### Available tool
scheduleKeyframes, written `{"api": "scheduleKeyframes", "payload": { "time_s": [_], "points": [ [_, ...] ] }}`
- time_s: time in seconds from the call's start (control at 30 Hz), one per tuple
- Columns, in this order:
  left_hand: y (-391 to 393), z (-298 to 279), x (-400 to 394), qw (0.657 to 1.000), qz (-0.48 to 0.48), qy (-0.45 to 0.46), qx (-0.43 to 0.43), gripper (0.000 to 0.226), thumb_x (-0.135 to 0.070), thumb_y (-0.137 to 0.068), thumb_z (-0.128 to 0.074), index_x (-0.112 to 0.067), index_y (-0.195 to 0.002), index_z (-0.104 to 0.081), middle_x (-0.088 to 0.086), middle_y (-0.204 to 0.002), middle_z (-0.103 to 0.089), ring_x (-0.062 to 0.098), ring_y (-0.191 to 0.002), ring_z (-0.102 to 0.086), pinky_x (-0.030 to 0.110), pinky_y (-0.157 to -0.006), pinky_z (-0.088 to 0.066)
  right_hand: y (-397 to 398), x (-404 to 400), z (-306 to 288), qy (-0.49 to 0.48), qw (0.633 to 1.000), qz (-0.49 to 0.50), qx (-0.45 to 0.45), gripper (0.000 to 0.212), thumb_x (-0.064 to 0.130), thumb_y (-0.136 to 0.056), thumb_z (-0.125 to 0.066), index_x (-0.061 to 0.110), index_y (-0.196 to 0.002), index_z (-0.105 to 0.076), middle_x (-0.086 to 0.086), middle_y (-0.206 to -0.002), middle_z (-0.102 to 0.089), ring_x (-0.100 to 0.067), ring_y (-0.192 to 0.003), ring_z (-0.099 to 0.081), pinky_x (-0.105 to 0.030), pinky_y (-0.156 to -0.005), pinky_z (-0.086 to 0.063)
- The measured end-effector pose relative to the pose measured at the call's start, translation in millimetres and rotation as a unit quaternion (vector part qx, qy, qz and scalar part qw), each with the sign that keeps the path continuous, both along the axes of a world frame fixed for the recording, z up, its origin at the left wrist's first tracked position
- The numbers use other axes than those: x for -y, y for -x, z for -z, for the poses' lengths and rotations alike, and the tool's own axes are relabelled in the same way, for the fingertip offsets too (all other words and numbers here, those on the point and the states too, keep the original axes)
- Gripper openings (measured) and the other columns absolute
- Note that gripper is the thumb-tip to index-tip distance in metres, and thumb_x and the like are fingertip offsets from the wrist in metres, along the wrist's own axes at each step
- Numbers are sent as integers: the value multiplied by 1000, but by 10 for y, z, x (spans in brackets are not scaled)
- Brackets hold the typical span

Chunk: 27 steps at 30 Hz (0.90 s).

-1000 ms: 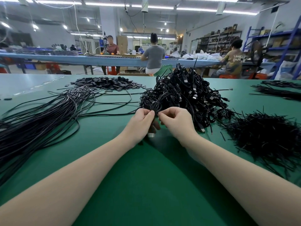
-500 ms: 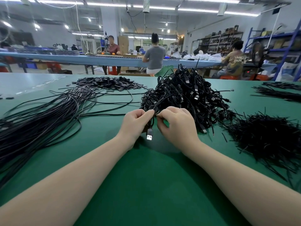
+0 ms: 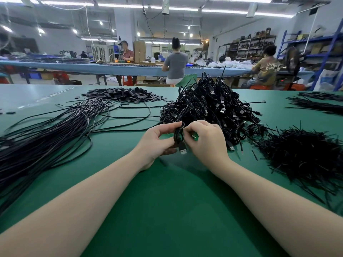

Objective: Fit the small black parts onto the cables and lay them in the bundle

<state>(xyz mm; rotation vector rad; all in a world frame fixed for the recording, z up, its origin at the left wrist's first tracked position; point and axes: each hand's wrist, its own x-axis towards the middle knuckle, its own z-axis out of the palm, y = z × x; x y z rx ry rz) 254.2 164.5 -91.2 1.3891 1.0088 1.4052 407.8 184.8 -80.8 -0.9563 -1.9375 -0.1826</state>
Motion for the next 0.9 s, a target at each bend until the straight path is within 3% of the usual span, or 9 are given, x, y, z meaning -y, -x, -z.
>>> {"api": "scheduleKeyframes", "payload": {
  "time_s": [0.1,0.17,0.23,0.33,0.53,0.63,0.73,0.83,0.9],
  "points": [
    [18,13,8,999,-18,-27,-12,32,-7,-85,-71,-36,-98,-73,-8,-98,-72,12,-80,-69,18,-70,-53,-13,-8,7,3,1000,-13,-10,5,9,-80,-68,11,-75,-67,0,-75,-67,-25,-69,-61,-38,-71,-42],
    [19,13,-4,996,-55,-54,-42,32,-6,-84,-72,-35,-97,-73,-1,-110,-67,13,-90,-68,19,-83,-52,-21,-19,7,14,1000,-23,-11,7,10,-80,-68,11,-74,-67,1,-76,-67,-24,-72,-61,-36,-71,-39],
    [12,11,-19,993,-80,-68,-59,25,-9,-83,-73,-33,-89,-74,-7,-112,-66,11,-99,-66,18,-87,-50,-8,-22,9,16,999,-32,-12,6,9,-77,-70,11,-73,-66,2,-76,-67,-24,-72,-61,-33,-70,-36],
    [5,4,-35,991,-110,-45,-55,3,-29,-82,-72,-26,-81,-74,-14,-85,-73,3,-82,-65,17,-75,-48,44,-3,13,-4,999,-27,-20,7,9,-75,-69,11,-70,-65,4,-73,-65,-21,-65,-60,-34,-69,-38],
    [30,-31,-24,992,-123,31,24,28,-33,-86,-70,-31,-103,-48,6,-75,-65,13,-55,-59,21,-43,-40,74,34,15,-102,994,9,37,9,15,-78,-65,15,-69,-66,5,-71,-66,-19,-65,-63,-35,-72,-31],
    [43,-66,6,994,-92,36,37,17,-25,-88,-68,-32,-89,-53,-1,-62,-61,10,-45,-54,18,-40,-33,84,43,13,-115,992,5,49,8,15,-79,-66,14,-71,-68,4,-72,-67,-21,-66,-64,-36,-72,-30],
    [52,-71,-2,993,-95,50,46,20,-19,-88,-66,-31,-74,-61,-5,-56,-59,9,-40,-52,14,-38,-31,76,44,4,-103,993,-22,47,5,15,-76,-67,13,-73,-70,3,-73,-68,-20,-66,-65,-35,-74,-31],
    [73,-97,10,995,-52,68,52,14,-19,-93,-60,-28,-85,-68,-3,-62,-64,9,-45,-59,15,-41,-36,66,37,-7,-71,997,-27,33,3,15,-73,-66,14,-72,-69,4,-74,-67,-20,-68,-64,-34,-75,-28],
    [76,-100,11,996,-20,73,38,25,-13,-95,-51,-27,-95,-72,-2,-73,-69,10,-59,-67,16,-48,-42,46,15,-6,-55,998,-17,16,1,14,-73,-67,14,-73,-68,5,-74,-67,-20,-69,-63,-34,-74,-26]
  ]
}}
